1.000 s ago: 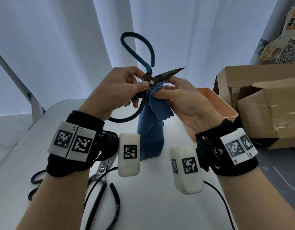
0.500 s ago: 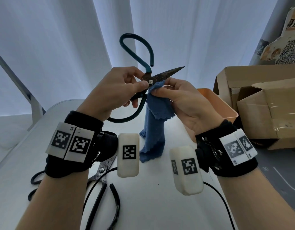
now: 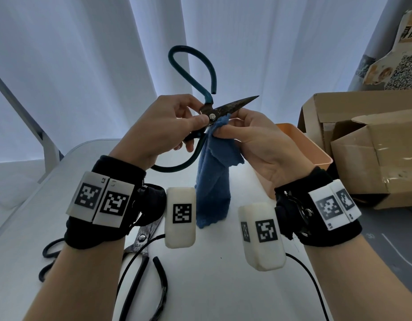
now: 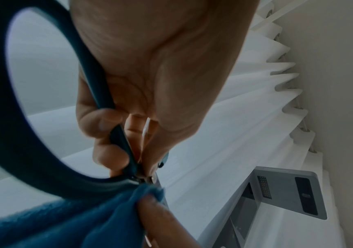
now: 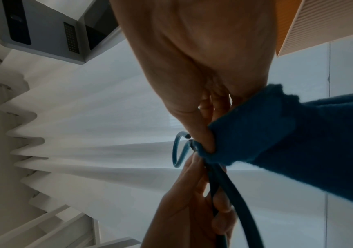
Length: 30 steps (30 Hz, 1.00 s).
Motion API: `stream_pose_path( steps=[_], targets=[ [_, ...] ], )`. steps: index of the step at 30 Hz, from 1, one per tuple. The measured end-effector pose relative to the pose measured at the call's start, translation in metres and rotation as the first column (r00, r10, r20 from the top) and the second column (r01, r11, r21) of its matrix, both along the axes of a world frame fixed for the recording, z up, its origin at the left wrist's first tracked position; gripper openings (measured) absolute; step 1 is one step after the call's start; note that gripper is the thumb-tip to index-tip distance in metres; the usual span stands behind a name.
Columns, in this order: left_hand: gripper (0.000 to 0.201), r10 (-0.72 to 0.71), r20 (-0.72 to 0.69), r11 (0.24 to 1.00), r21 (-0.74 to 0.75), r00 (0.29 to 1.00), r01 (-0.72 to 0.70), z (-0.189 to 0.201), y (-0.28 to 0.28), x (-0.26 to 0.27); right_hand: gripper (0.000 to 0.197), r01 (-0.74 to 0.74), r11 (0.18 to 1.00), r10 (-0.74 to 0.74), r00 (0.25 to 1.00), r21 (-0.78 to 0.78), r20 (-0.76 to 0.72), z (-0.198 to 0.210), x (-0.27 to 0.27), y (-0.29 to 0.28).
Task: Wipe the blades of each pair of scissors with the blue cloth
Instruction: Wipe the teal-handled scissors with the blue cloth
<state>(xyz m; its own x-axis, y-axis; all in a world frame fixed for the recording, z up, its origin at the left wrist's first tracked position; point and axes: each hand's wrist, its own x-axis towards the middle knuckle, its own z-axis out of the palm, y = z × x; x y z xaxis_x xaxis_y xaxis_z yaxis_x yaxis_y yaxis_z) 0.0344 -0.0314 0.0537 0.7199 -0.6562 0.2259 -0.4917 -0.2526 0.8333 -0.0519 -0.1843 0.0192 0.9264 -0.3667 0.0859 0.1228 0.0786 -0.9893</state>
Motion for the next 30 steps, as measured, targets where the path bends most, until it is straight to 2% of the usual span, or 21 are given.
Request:
stream_pose_path(
  steps=[3, 8, 17, 22, 27, 30],
  targets=[
    [0.005, -0.005, -0.004, 1.0, 0.001, 1.0, 0.005, -0.0001, 0.0, -0.0006, 0.031, 0.002, 1.0, -0.002, 1.0, 0.02, 0.0, -0.0005, 0.0001, 0.0009],
    [0.004, -0.005, -0.002, 1.0, -0.006, 1.0, 0.005, -0.0005, -0.0002, -0.0004, 0.021, -0.005, 1.0, 0.005, 1.0, 0.0, -0.014, 0.001, -0.001, -0.0017],
    [0.005, -0.002, -0.008, 1.0, -0.005, 1.0, 0.002, -0.0008, 0.0, 0.001, 0.019, 0.003, 1.0, -0.003, 1.0, 0.001, -0.015, 0.0009, -0.0011, -0.0002],
    [0.005, -0.011, -0.008, 1.0, 0.003, 1.0, 0.011, -0.0005, -0.0001, -0.0002, 0.028, 0.0, 1.0, 0.0, 1.0, 0.022, -0.024, 0.0008, -0.002, 0.0002],
    [0.005, 0.003, -0.004, 1.0, 0.0, 1.0, -0.003, -0.0008, 0.0007, 0.0005, 0.021, -0.015, 1.0, 0.014, 1.0, -0.025, -0.026, 0.0007, -0.0017, -0.0024],
    [0.005, -0.01, -0.007, 1.0, 0.001, 1.0, 0.01, -0.0003, 0.0001, -0.0008, 0.029, 0.002, 1.0, -0.002, 1.0, 0.006, -0.023, -0.0002, -0.0008, -0.0013]
  ],
)
